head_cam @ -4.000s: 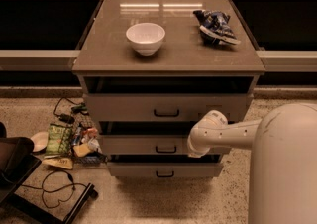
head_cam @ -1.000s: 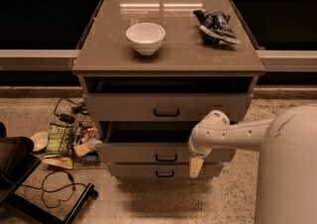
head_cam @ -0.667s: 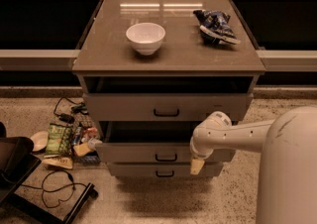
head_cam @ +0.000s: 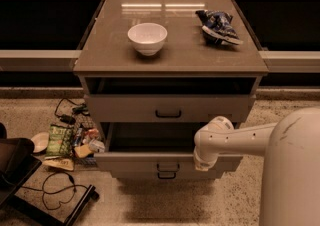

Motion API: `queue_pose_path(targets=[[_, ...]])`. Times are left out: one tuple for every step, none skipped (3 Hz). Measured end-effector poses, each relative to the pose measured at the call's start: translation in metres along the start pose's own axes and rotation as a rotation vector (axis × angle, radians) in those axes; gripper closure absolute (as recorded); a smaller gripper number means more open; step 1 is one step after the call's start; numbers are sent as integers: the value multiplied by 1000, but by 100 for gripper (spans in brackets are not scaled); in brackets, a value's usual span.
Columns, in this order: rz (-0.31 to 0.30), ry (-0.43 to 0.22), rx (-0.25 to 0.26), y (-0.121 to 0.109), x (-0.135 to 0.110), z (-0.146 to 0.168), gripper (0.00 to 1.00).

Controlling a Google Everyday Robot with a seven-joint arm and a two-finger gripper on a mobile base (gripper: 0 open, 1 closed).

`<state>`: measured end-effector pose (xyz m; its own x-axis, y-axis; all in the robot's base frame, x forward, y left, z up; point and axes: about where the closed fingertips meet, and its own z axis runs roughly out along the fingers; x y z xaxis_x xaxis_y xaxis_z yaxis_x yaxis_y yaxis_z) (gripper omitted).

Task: Open middle drawer

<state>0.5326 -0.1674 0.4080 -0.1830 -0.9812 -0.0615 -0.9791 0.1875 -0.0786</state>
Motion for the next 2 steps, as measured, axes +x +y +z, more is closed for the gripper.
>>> queue_pose_path(targets=[[0,0,0,0,0,-2,96],[25,35,-7,18,4,-18,100]])
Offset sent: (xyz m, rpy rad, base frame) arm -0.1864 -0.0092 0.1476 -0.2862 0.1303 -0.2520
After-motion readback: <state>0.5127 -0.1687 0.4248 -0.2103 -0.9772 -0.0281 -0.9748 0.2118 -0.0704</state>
